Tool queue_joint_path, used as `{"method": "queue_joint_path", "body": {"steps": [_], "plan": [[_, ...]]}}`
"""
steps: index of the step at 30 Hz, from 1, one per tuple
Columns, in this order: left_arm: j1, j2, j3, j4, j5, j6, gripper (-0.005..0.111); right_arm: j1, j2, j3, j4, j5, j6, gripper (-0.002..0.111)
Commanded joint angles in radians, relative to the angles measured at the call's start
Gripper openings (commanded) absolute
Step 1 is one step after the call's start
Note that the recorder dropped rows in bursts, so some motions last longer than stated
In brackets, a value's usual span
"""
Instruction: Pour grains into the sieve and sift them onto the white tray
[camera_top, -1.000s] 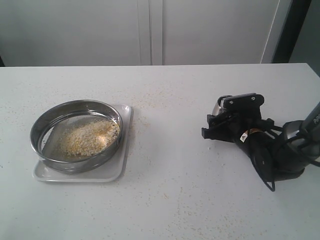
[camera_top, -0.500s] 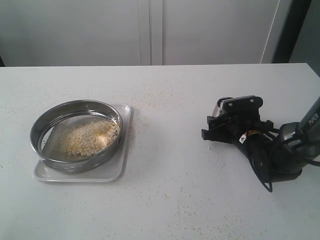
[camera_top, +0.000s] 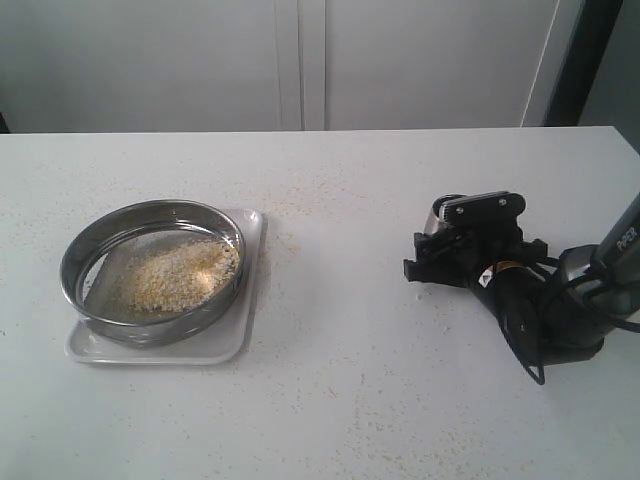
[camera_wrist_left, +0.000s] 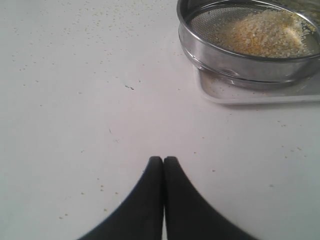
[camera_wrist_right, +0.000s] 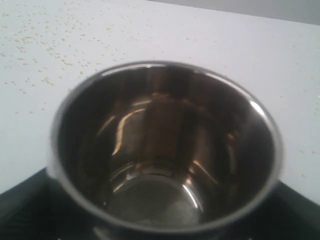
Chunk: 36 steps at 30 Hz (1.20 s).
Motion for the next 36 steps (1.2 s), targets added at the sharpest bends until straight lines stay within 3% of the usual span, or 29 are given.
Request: {"method": "queue_joint_path", "body": {"steps": [1,11,19,36], "plan": [[0.003,-0.005,0.01,-0.006,0.009,0.0,0.0,-0.009,0.001,-0.004,0.003,-0.024,-0.009,0.086],[0.003,-0.005,0.01,-0.006,0.009,0.0,0.0,-0.009,0.001,-0.004,0.003,-0.026,-0.009,0.087],[0.003,-0.005,0.01,-0.006,0.009,0.0,0.0,-0.009,-0.028,-0.004,0.004,-0.016,-0.009,0.098],[0.003,-0.005,0.01,-0.006,0.009,0.0,0.0,-0.009,-0.202,0.024,0.003,0.04,-0.011,0.098]]}}
